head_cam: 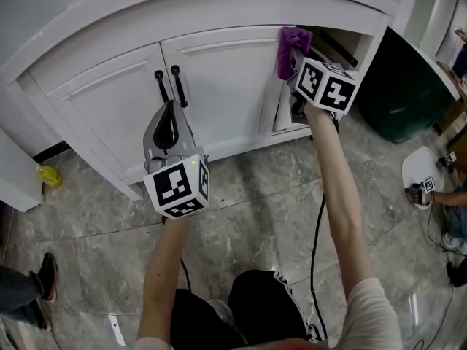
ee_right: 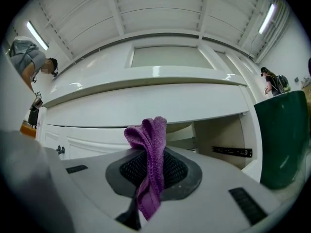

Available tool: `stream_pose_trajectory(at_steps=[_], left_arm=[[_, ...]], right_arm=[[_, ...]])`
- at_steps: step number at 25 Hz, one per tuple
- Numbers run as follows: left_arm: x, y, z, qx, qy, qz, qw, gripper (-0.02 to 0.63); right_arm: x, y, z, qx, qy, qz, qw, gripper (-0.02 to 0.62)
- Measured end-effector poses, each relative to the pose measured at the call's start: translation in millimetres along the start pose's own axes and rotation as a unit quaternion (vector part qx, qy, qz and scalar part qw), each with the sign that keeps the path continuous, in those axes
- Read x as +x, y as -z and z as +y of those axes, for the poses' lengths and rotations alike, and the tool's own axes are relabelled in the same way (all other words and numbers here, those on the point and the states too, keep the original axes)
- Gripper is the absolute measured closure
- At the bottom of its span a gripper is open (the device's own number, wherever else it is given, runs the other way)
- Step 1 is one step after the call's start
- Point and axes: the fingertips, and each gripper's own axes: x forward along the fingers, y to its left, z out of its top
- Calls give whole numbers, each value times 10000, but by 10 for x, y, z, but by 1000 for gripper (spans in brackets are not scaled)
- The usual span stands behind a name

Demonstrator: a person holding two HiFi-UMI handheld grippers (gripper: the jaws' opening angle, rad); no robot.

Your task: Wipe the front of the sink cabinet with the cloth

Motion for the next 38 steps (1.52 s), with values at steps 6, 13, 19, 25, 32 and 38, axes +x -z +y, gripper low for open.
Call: stream_pose_trajectory(at_steps=[6, 13, 19, 25, 32, 38], left_arm=[[-29, -43, 64, -27, -80, 1, 10000, 601], [-49, -138, 114, -55, -163, -79, 9998, 601], [-110, -195, 200, -137, -318, -132, 9993, 601], [-181, -289, 367, -112, -511, -232, 9984, 601], [-193, -396, 572, -352, -742, -388, 9959, 601], [-194, -416, 479, -472, -602, -379, 9963, 601]], right_arm=[[13, -18, -122, -54, 85, 105, 9999, 540], [-165, 3, 480, 312, -870, 42, 9957, 540], [-266, 280, 1663, 777, -2238, 189, 9713, 540], [-172, 547, 2255, 564, -2537, 391, 9648, 540], [-86, 623, 2374, 552, -2451, 435, 9669, 540], [-19, 668, 2375, 509, -2334, 468, 9699, 540]])
